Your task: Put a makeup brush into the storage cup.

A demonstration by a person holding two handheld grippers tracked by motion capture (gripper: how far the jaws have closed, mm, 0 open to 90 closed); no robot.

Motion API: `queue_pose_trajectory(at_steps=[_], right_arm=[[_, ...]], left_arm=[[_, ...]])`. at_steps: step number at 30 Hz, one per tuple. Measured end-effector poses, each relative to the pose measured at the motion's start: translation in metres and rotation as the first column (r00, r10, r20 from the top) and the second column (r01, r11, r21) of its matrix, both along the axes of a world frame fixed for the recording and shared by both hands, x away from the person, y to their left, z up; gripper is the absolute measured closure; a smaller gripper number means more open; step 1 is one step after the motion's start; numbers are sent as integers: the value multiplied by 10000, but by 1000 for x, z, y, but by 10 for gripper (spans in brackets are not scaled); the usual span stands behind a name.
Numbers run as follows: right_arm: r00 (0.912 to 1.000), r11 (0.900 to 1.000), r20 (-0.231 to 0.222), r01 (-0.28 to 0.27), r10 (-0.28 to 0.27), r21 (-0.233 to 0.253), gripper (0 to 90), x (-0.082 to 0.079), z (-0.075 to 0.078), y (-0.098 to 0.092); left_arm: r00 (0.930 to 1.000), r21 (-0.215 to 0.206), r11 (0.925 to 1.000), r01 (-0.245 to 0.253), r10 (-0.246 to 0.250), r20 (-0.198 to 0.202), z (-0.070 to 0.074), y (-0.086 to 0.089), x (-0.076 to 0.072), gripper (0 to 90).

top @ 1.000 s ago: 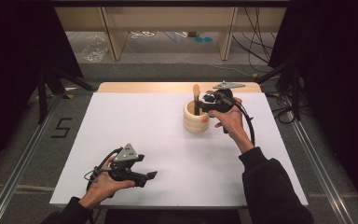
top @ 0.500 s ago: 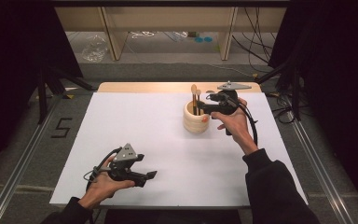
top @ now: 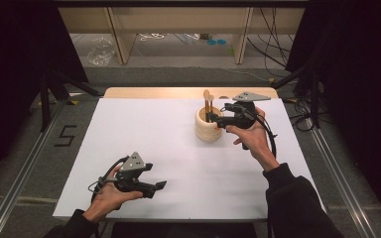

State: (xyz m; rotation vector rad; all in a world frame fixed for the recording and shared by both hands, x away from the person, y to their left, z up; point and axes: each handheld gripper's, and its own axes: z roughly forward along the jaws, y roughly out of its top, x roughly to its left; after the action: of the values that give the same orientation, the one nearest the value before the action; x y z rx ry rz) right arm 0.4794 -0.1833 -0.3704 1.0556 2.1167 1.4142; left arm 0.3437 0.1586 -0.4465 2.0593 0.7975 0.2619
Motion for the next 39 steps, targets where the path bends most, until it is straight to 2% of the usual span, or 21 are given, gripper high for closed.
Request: queue_pose_trajectory(at_steps=[5, 8, 9, 11, 13, 21, 23, 33, 37, 39], right_arm=[[9999, 9999, 76, -153, 153, -15, 235, -10, -2, 1], [9996, 9996, 59, -274, 274, 22, 232, -16, -3, 2], [9995, 9995, 39, -316, 316, -47, 232, -18, -4, 2], [9990, 9990, 56, -438, 438, -54, 229, -21, -5, 3], [9988, 9988, 48, -489, 489, -19, 225, -24, -8, 4], [9985, 9985, -65, -548, 548, -20, 179, -38, -14, 3], [9980, 9983, -243, -576, 577, 54, 168, -41, -16, 4], [9957, 9962, -316, -869, 871, 83, 162, -56, -25, 2], [9966, 9971, -342, -755, 756, 35, 162, -60, -29, 0], [9948, 9960, -495, -894, 895, 51, 162, -63, -31, 0]], left_arm=[[10000, -107, 9999, -29, 30, 42, 0, -1, 1, 203], [10000, -32, 10000, -54, 54, 31, 0, -2, 1, 203], [9999, 109, 9998, 155, -156, 58, 0, -1, 2, 203], [10000, -74, 10000, 15, -15, 31, -1, -2, 2, 204], [10000, -60, 10000, -30, 30, -26, 0, -2, 2, 203], [10000, -64, 10000, 28, -28, 2, -1, -2, 3, 203], [9999, -44, 10000, 76, -77, -82, 0, -2, 3, 203], [10000, -48, 10000, 60, -60, 44, 0, -2, 3, 203], [10000, -44, 10000, 55, -54, 36, 0, -2, 2, 203], [10000, -94, 10000, 5, -5, 0, 0, -2, 2, 203]])
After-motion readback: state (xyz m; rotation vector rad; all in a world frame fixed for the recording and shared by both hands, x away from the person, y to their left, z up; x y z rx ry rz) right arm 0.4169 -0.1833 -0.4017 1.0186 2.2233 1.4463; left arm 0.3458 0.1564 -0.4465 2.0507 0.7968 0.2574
